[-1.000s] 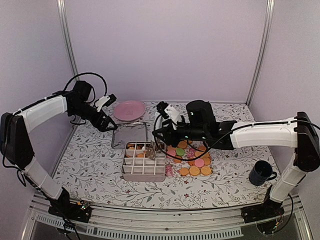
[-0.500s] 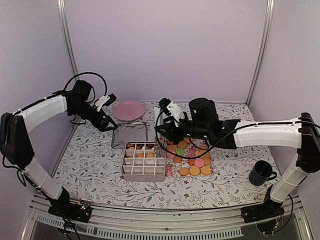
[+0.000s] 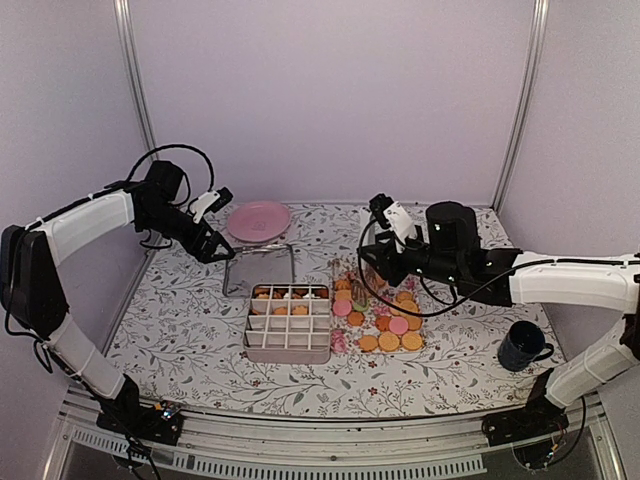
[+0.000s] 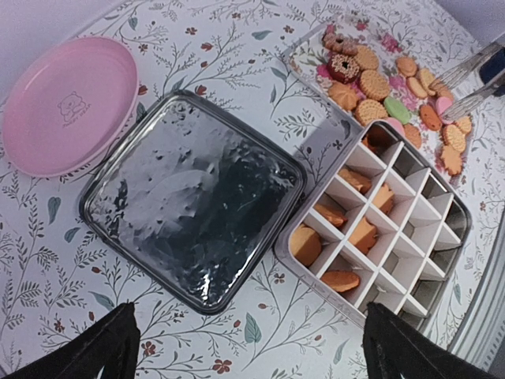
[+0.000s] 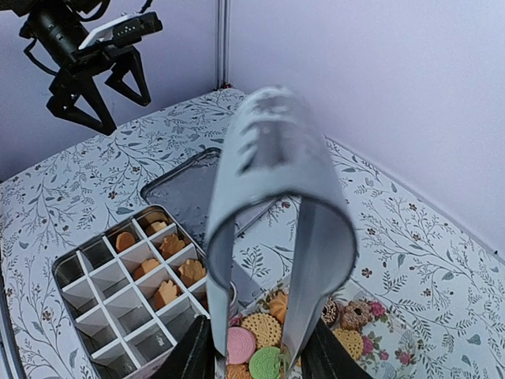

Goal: Pack the cookies
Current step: Pick up the fake cookies from the plate.

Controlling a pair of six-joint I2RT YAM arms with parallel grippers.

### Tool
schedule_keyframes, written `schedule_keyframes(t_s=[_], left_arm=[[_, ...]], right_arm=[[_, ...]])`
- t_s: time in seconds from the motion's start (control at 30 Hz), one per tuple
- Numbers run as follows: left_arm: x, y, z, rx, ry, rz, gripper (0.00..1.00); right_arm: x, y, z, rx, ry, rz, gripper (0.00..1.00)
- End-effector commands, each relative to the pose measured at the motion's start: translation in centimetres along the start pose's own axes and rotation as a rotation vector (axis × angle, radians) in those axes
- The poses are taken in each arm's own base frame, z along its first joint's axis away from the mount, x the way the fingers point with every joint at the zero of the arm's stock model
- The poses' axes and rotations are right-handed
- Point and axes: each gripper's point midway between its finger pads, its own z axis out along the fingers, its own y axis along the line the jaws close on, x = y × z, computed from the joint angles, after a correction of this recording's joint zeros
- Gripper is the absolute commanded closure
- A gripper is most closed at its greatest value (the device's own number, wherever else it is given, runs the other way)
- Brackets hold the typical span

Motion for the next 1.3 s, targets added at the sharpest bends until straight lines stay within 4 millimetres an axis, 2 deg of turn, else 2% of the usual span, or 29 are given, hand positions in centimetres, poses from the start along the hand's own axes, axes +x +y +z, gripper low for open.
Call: schedule_keyframes(t_s=[0.0, 0.17, 0.27, 0.43, 0.73, 0.87, 1.07, 1.27], left_arm=[[-0.7, 0.2, -0.5, 0.005, -0.017, -0.005, 0.01], [-0.7, 0.2, -0.5, 0.005, -0.015, -0.003, 0.01], [-0.7, 0.3, -0.4, 0.006, -0.015, -0.004, 0.01], [-0.7, 0.3, -0.3, 0.010, -0.015, -0.009, 0.01], [-0.7, 0.4, -0.7, -0.004, -0.010, -0.002, 0.01], [-0.5, 0.3, -0.7, -0.006, -0.007, 0.002, 0.01], [-0.3, 0.3, -0.5, -0.002, -0.001, 0.001, 0.01], [-0.6, 0.2, -0.5, 0.006, -0.008, -0.002, 0.01]], right_arm=[[-0.2, -2.0, -1.4, 0.076, -0.032, 0.036, 0.63], [1.8, -3.9, -2.4, 0.131, -0.007, 0.057, 0.63], [2.2, -4.5, -2.8, 0.130, -0.016, 0.084, 0.62], [1.7, -3.9, -2.1, 0.091, -0.039, 0.097, 0.62], [-0.2, -2.7, 1.1, 0.007, -0.108, 0.151, 0.62], [0.6, -1.7, 2.1, -0.037, -0.088, 0.179, 0.62], [2.4, -0.3, 2.5, -0.021, -0.041, 0.164, 0.63], [2.4, -0.2, 2.6, 0.062, -0.055, 0.129, 0.62]])
